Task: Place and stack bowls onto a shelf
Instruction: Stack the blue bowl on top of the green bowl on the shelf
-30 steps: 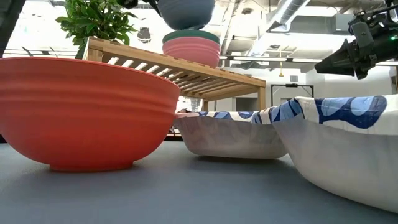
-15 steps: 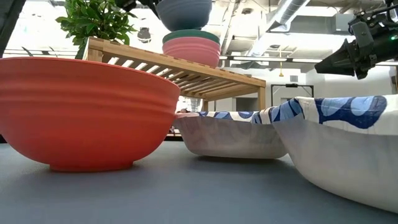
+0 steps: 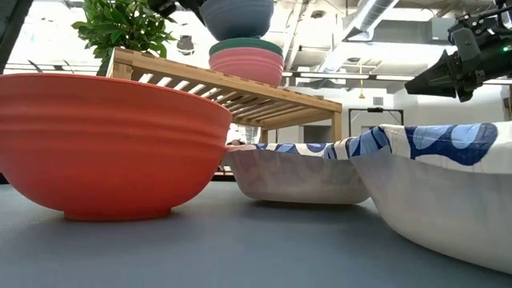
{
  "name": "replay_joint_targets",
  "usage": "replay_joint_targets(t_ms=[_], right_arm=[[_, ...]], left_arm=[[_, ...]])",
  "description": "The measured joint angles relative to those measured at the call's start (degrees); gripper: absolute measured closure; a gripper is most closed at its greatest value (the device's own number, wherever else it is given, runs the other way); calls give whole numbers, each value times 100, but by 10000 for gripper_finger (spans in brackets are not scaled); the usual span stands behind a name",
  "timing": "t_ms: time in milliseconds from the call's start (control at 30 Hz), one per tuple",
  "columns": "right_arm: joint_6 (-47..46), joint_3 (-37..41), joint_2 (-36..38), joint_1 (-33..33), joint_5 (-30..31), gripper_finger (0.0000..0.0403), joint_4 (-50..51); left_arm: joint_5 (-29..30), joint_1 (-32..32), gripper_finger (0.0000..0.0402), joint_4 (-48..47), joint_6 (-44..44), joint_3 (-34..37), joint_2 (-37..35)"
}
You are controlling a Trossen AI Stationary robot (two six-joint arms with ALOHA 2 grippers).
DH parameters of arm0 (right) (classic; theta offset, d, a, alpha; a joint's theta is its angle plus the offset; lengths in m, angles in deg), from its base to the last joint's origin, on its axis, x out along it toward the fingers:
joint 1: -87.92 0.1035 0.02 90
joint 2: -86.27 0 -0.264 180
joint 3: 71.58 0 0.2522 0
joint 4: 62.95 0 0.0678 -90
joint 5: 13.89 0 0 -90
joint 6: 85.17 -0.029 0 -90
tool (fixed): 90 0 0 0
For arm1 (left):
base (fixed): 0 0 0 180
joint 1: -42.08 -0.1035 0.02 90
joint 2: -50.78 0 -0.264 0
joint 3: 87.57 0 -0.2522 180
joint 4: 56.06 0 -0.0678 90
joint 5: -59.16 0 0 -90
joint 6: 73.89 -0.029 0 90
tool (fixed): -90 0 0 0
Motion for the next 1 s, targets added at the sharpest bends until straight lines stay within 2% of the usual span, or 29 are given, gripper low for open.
replay_joint_targets(t_ms=[233, 1000], right_arm=[[-1, 0, 0, 1, 0, 259, 0], [2, 0, 0, -1, 0, 259, 0]], left_arm=[[-99, 44, 401, -6, 20, 215, 4], [-90, 50, 401, 253, 17, 222, 2]])
